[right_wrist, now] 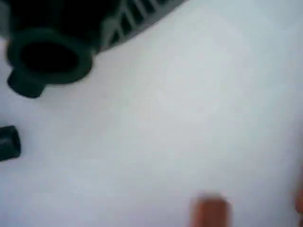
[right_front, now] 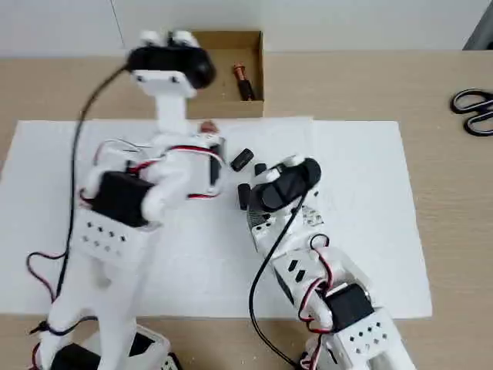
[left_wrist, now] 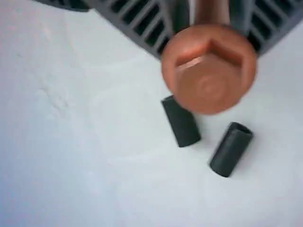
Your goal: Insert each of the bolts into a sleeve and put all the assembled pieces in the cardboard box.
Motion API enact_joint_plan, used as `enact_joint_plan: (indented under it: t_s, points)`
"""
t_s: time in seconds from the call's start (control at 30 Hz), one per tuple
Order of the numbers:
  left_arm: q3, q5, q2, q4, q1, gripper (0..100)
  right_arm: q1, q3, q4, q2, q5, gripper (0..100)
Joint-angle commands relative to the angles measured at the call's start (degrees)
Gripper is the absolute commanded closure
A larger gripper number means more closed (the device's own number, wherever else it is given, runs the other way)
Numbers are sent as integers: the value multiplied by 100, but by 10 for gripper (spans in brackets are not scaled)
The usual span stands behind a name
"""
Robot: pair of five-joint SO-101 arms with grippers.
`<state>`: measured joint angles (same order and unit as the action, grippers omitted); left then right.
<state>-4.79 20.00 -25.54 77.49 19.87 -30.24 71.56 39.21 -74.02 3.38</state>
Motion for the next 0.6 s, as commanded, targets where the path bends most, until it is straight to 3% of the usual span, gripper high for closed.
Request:
enact_joint_plan:
  t_s: [0.0, 0.13, 0.57]
  points:
    - [-31, 229, -211, -360, 211, 994, -13, -9, -154, -303, 149, 995]
    - [-31, 607, -211, -510, 229, 994, -13, 105, -163, -444, 167, 995]
    - [-13, 800, -220, -44, 624, 994, -409, 299, -163, -637, 167, 994]
